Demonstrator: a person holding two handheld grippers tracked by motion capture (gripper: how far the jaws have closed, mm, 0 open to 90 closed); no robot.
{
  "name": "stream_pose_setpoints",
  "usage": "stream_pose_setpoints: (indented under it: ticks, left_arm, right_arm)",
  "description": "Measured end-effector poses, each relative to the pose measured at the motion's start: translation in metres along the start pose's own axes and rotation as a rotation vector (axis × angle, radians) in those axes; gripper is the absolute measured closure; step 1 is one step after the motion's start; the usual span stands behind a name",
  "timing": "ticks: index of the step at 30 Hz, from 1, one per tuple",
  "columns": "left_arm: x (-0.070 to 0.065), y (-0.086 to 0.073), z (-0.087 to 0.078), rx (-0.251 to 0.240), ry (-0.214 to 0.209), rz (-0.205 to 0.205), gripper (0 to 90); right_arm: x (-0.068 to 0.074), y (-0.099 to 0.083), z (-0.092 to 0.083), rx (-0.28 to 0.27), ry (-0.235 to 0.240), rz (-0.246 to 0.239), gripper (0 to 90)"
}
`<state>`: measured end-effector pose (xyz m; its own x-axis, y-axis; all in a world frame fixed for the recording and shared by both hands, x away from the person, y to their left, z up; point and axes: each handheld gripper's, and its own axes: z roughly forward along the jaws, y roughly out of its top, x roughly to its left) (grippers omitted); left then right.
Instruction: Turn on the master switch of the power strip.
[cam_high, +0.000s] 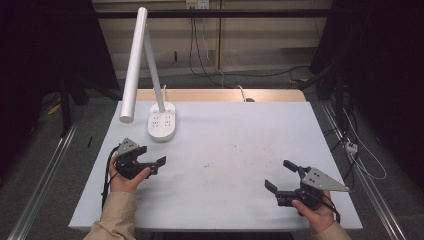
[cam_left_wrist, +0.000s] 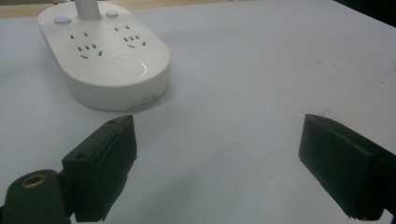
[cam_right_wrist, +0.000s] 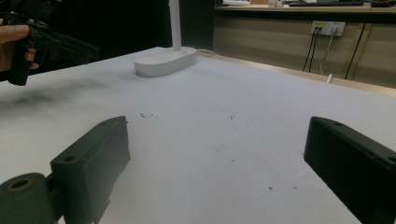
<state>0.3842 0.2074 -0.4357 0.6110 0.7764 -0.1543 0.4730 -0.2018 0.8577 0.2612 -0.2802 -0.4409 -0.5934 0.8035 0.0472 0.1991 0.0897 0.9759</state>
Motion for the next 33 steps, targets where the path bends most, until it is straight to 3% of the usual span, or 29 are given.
stream_pose_setpoints:
  ticks: [33]
  left_arm:
    - [-0.002, -0.016, -0.019, 0.001, 0.005, 0.001, 11.0]
  right_arm:
    - [-0.001, -0.001, 0.0, 0.0, -0.002, 0.006, 6.7]
